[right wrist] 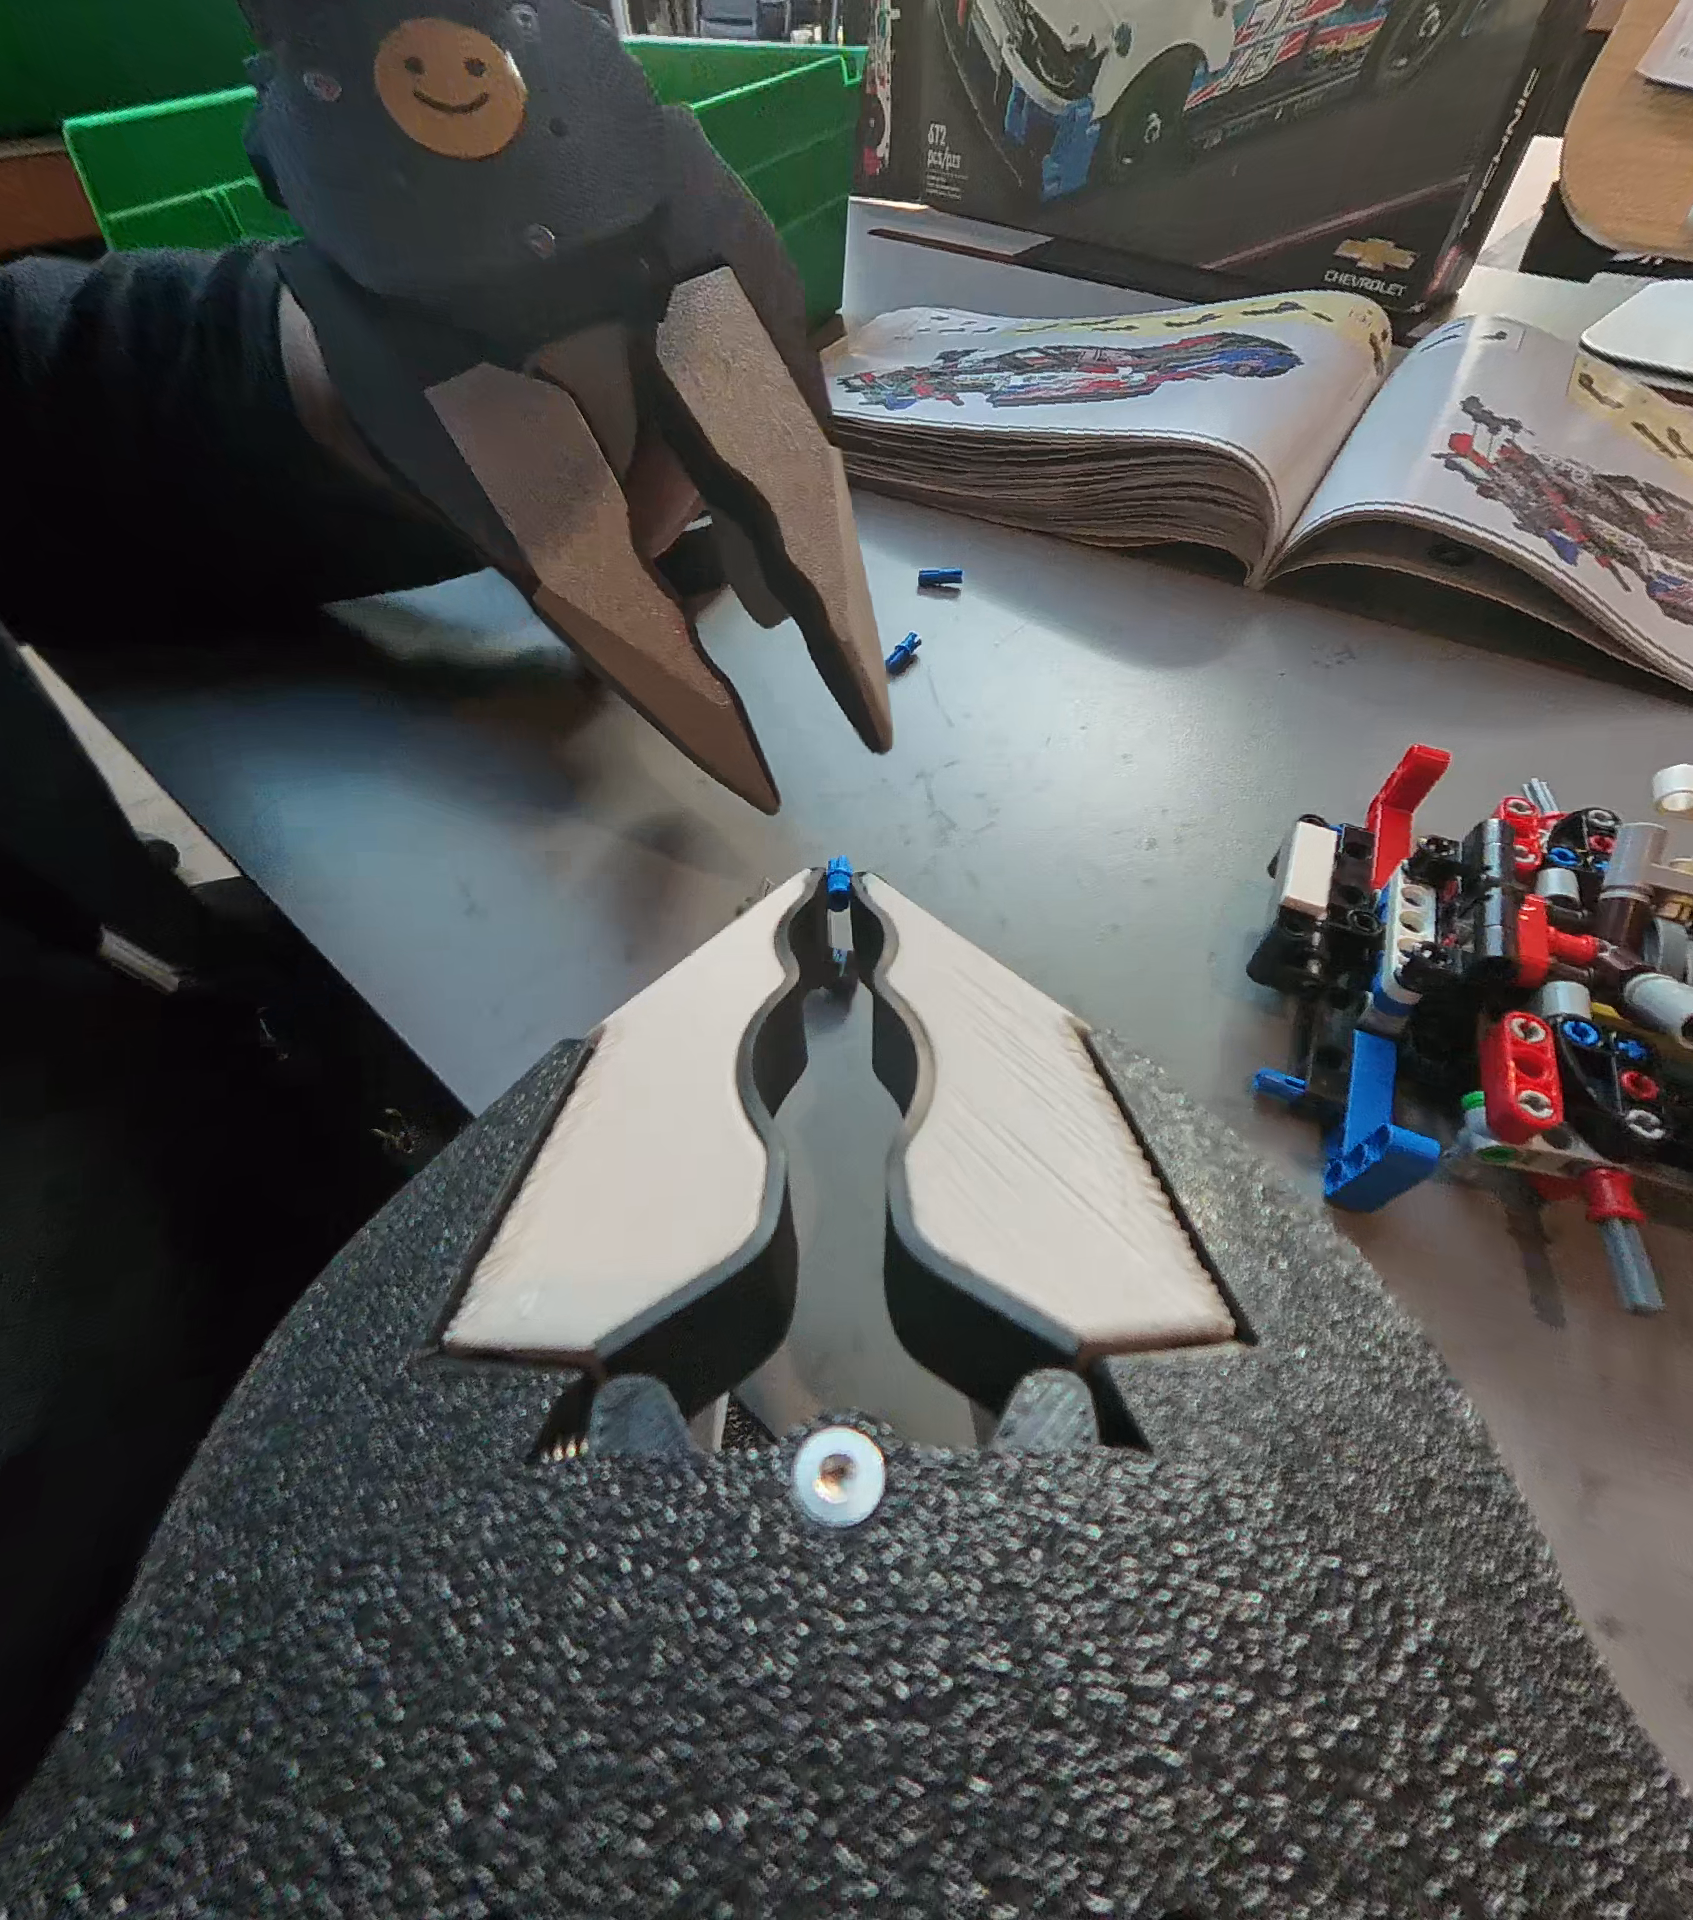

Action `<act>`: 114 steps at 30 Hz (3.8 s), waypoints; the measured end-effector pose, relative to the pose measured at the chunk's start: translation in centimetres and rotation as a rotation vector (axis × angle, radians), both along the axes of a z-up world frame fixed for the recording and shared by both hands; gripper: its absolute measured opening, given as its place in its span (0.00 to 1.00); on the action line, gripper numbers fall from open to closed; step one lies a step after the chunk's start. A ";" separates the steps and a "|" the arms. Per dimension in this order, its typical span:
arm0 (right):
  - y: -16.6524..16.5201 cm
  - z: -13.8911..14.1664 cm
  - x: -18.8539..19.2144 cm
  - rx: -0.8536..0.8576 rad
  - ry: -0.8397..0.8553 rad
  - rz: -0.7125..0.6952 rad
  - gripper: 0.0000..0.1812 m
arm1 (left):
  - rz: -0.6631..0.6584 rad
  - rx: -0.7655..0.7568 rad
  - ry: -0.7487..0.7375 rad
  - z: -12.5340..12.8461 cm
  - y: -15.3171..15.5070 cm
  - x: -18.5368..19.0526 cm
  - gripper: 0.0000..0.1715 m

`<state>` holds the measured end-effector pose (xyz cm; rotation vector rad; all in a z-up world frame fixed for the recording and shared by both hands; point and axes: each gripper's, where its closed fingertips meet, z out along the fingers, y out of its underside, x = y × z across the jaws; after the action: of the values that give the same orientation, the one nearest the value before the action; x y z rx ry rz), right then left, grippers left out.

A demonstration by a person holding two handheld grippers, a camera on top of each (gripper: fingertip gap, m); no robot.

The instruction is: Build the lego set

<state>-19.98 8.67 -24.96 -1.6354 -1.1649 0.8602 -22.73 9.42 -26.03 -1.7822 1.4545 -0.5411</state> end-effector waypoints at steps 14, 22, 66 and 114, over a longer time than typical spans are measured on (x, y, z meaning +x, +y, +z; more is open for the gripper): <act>-0.8 -0.8 0.6 0.015 -0.029 -0.041 0.02 | -0.219 -0.098 0.069 -0.5 -0.8 1.6 0.11; -1.0 -1.4 0.3 -0.008 -0.011 -0.060 0.02 | -0.326 -0.111 0.120 -1.6 -1.5 2.6 0.08; -4.3 -1.6 1.6 0.056 0.085 -0.060 0.02 | -0.455 -0.181 0.017 -1.9 -5.4 4.8 0.03; -4.8 -2.5 2.1 0.144 -0.325 0.055 0.02 | -0.447 -0.267 0.116 -2.0 -6.0 4.6 0.03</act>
<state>-17.90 3.84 -27.51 -1.6698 -1.4651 0.5410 -18.09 3.42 -28.06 -1.7083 1.9551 -0.9062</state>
